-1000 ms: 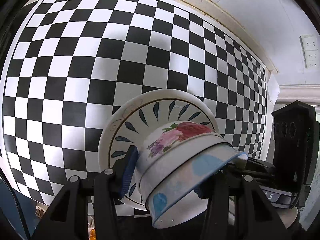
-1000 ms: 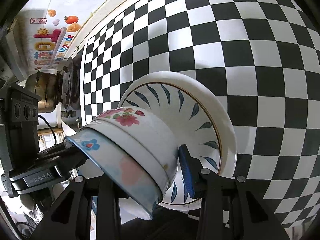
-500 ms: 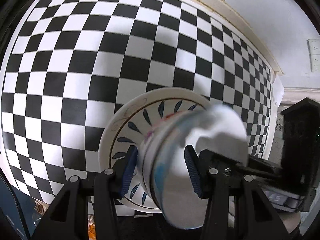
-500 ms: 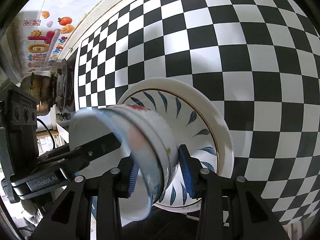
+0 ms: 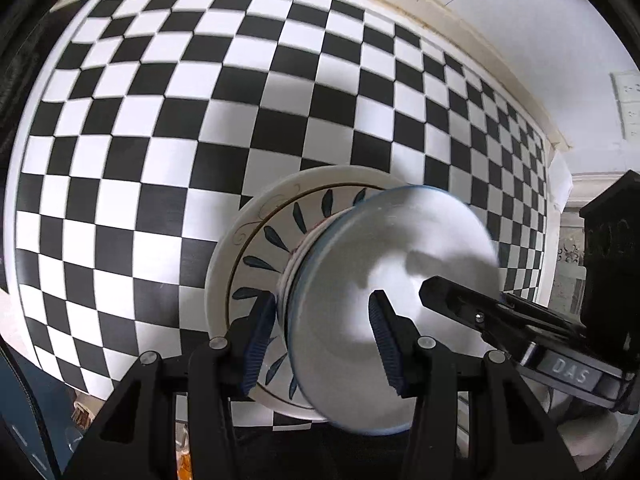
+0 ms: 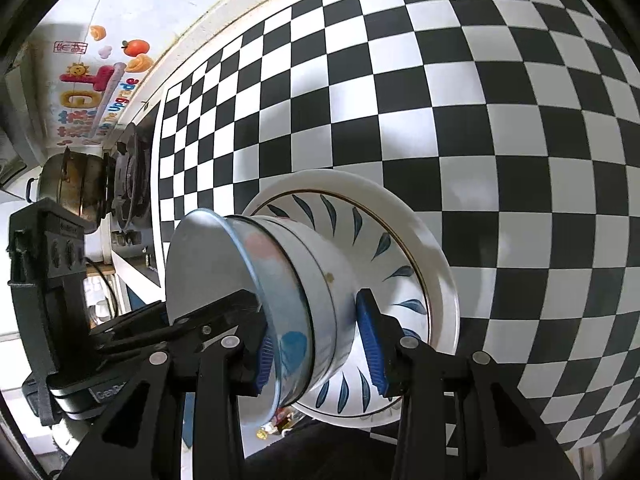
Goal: Organize plates and bowls
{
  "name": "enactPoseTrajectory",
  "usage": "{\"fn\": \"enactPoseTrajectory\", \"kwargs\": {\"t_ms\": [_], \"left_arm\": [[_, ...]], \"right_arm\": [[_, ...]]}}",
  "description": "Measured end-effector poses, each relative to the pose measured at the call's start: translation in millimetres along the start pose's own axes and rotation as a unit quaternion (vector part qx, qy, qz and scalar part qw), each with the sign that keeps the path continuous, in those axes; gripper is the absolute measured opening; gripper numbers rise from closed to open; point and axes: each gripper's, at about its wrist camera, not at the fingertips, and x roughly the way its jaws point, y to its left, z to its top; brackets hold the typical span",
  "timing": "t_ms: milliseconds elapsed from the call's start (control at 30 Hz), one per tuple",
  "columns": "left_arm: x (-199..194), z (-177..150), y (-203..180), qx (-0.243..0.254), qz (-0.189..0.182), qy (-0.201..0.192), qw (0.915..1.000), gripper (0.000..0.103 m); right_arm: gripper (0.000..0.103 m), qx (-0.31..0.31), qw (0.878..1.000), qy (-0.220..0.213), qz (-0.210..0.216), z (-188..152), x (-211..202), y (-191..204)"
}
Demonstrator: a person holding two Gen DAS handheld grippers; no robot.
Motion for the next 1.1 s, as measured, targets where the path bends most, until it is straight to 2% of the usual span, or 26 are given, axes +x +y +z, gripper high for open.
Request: {"fn": "enactPoseTrajectory", "kwargs": {"t_ms": [100, 200, 367, 433, 500, 567, 600, 700, 833, 1100], "left_arm": [[-21.7, -9.9, -8.7, 0.018, 0.023, -0.04, 0.9988, 0.045], [-45.0, -23.2, -17.3, 0.037, 0.044, -0.082, 0.995, 0.045], [-82.9, -54.6, -25.3, 0.066, 0.088, -0.153, 0.982, 0.047], [-91.6, -66.3, -25.4, 0.074, 0.096, -0.171, 0.9778, 0.052], [-101.6, -81.0, -24.1, 0.084, 0.095, -0.185, 0.9745, 0.061], [-111.9, -97.5, -23.6, 0.092, 0.096, -0.203, 0.97, 0.072], [-116.5, -104.7, -22.9, 0.097, 0.099, -0.21, 0.968, 0.076], [-131.7, -130.1, -20.9, 0.11, 0.109, -0.235, 0.9596, 0.091], [-152.8, -161.4, -20.9, 0.119, 0.111, -0.26, 0.952, 0.099], [-194.3, -229.0, -29.4, 0.126, 0.112, -0.317, 0.9332, 0.099]], "right_arm": [[0.04, -0.013, 1.0, -0.019, -0.007, -7.8, -12.2, 6.5], [0.04, -0.038, 0.998, -0.05, -0.032, -20.5, -32.2, 20.0], [0.041, -0.081, 0.987, -0.111, -0.087, -54.6, -68.2, 46.4], [0.046, -0.089, 0.982, -0.128, -0.102, -68.9, -77.7, 53.3], [0.067, -0.094, 0.975, -0.156, -0.127, -89.4, -88.2, 61.3], [0.082, -0.089, 0.97, -0.177, -0.138, -111.0, -96.8, 66.9], [0.085, -0.087, 0.969, -0.185, -0.141, -119.9, -98.9, 69.4], [0.089, -0.08, 0.96, -0.213, -0.161, -154.2, -107.6, 76.2], [0.091, -0.064, 0.953, -0.246, -0.166, -195.9, -120.8, 81.6], [0.093, -0.073, 0.935, -0.3, -0.174, -267.9, -159.7, 101.5]]}}
